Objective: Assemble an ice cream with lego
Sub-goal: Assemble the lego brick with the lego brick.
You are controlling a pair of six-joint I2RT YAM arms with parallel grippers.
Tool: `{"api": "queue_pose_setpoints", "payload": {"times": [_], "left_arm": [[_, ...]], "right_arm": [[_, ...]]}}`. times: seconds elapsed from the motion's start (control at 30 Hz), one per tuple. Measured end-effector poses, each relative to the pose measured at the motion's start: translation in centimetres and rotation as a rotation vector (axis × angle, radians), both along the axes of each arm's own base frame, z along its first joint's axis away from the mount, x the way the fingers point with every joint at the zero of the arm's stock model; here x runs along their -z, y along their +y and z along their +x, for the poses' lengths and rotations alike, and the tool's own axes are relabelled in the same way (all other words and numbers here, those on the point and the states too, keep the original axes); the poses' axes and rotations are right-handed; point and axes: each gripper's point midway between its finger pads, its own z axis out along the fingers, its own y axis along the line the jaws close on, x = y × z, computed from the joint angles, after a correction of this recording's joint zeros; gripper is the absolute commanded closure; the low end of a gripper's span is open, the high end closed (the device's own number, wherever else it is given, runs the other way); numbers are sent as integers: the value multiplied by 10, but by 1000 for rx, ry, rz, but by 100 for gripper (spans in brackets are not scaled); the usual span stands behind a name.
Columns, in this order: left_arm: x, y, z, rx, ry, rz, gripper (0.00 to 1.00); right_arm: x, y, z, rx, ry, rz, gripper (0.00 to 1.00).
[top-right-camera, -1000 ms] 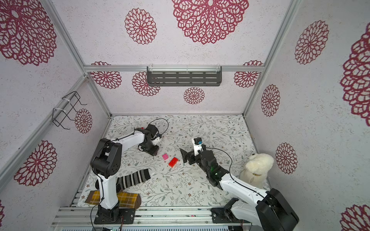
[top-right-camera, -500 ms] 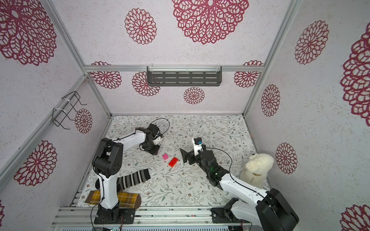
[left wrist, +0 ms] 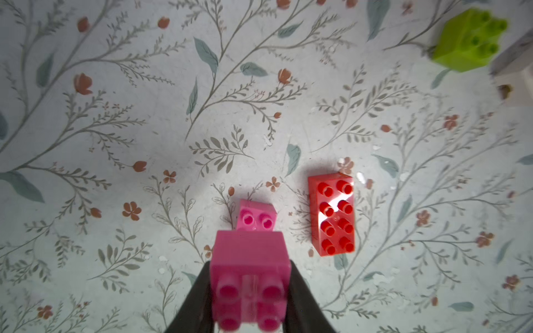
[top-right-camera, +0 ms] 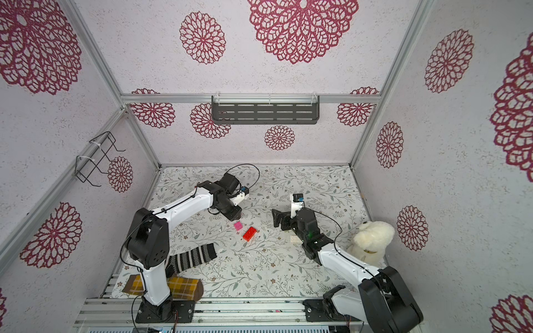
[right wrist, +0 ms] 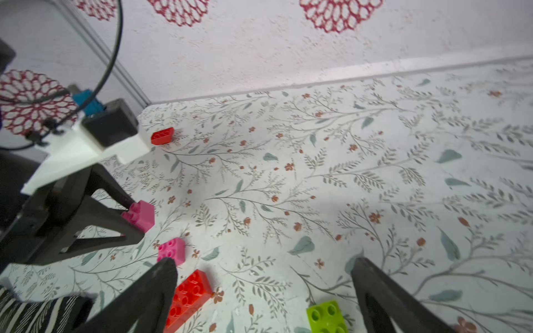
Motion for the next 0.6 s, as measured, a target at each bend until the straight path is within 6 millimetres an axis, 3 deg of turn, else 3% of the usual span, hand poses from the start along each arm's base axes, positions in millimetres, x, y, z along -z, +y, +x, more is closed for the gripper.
{"api": "queue_pose_setpoints", "payload": {"times": [0.13, 0.6], "left_arm": [[36, 5, -8, 33, 91, 63, 100], [31, -5, -15, 104, 79, 93, 100]], "right_arm": [[5, -1, -1, -3, 36, 28, 1], [6, 5, -5, -33, 55, 53, 1]]}}
